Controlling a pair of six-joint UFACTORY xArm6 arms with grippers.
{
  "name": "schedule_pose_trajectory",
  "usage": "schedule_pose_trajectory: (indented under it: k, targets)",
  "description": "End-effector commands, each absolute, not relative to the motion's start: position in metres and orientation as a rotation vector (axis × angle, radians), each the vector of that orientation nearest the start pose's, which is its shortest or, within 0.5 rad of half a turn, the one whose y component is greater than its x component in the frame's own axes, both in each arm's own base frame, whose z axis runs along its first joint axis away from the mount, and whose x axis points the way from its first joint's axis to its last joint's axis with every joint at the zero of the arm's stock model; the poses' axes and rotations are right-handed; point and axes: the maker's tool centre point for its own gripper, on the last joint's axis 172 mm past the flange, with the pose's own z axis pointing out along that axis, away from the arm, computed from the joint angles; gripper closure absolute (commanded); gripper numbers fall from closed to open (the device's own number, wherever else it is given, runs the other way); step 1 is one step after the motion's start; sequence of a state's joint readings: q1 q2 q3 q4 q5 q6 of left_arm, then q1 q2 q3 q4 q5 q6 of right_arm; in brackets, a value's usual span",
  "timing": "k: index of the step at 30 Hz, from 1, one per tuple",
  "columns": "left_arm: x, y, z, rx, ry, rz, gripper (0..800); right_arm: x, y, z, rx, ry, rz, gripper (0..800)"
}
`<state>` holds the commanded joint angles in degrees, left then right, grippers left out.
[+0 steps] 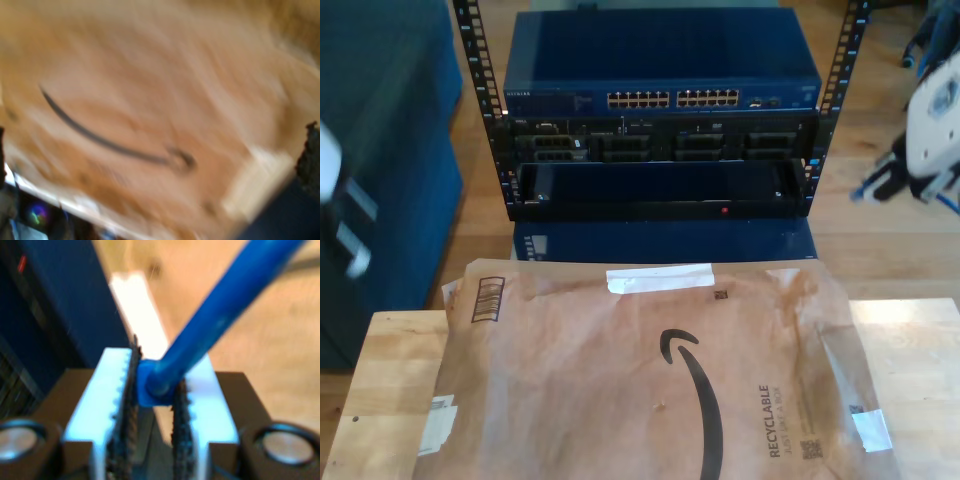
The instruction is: Grab the cable and plug it in
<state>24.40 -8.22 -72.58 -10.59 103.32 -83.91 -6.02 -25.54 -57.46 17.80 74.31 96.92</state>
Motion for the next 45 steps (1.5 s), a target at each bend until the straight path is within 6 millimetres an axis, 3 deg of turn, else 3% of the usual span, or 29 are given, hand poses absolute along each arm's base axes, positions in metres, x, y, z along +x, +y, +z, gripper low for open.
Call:
schedule_pose_trajectory:
  k: [7, 9, 15, 18, 20, 23, 26, 31, 38, 42, 45]
  targets:
    - [0.255, 0.195, 0.237, 1.734, 2.561, -0.667, 1, 0.392, 0.026, 0.327, -1.718, 2.282, 0.146, 799]
    - [0.217, 0.228, 0.219, 1.702, 2.585, -0.655, 0, 0.388, 0.021, 0.318, -1.742, 2.299, 0.137, 799]
    - [0.093, 0.288, 0.185, 1.858, 2.501, -0.628, 0, 0.384, 0.020, 0.297, -1.784, 2.328, 0.143, 799]
    - [0.050, 0.311, 0.178, 1.870, 2.455, -0.552, 0, 0.381, 0.021, 0.288, -1.790, 2.334, 0.154, 799]
    - [0.024, 0.303, 0.169, 1.882, 2.375, -0.573, 0, 0.378, 0.022, 0.282, -1.795, 2.340, 0.165, 799]
    - [-0.009, 0.274, 0.150, 1.893, 2.251, -0.612, 0, 0.371, 0.030, 0.273, -1.827, 2.338, 0.184, 799]
    - [-0.031, 0.242, 0.147, 1.919, 2.167, -0.588, 0, 0.363, 0.034, 0.263, -1.845, 2.344, 0.205, 799]
    - [-0.033, 0.192, 0.141, 2.012, 2.072, -0.552, 0, 0.352, 0.038, 0.251, -1.846, 2.359, 0.225, 799]
    - [-0.035, 0.136, 0.120, 1.913, 1.999, -0.672, 0, 0.345, 0.037, 0.238, -1.845, 2.371, 0.236, 799]
    - [-0.034, 0.112, 0.103, 1.883, 1.964, -0.712, 0, 0.343, 0.036, 0.234, -1.840, 2.368, 0.225, 799]
    - [-0.029, 0.127, 0.091, 1.907, 2.017, -0.634, 0, 0.347, 0.036, 0.238, -1.828, 2.353, 0.196, 799]
